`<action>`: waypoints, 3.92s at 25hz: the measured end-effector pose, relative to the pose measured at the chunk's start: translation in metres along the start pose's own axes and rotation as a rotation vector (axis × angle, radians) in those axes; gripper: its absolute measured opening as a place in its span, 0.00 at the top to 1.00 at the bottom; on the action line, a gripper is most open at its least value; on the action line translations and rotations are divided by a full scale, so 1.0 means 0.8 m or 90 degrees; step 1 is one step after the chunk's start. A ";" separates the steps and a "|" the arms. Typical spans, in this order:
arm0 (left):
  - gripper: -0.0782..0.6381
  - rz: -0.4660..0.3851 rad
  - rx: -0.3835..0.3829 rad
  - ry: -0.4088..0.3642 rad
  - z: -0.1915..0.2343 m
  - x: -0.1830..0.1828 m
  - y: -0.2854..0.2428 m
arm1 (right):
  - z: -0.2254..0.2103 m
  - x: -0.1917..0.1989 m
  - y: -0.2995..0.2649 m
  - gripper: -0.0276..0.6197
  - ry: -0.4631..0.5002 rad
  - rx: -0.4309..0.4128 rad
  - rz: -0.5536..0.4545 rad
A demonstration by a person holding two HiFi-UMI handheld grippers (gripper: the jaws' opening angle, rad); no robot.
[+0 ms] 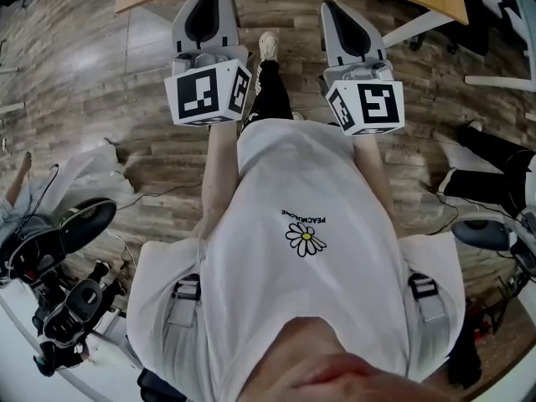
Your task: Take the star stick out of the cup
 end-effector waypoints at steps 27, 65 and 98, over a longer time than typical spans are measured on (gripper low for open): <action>0.87 -0.022 0.067 0.099 0.191 0.108 -0.423 | -0.141 -0.074 -0.424 0.95 0.053 0.065 -0.044; 0.61 0.348 0.118 0.418 0.127 0.356 -0.447 | -0.170 -0.041 -0.482 0.95 -0.004 -0.033 0.027; 0.86 0.162 0.072 0.254 0.206 0.200 -0.508 | -0.204 -0.053 -0.498 0.95 -0.006 -0.018 -0.006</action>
Point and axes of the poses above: the fingertips, and each gripper's own axes: y backward along the fingers, z to its left, x out of its underside, the point moved 5 cm from there along y, backward along the fingers, and after that the axes turned 13 degrees about -y, right-handed, at the moved point
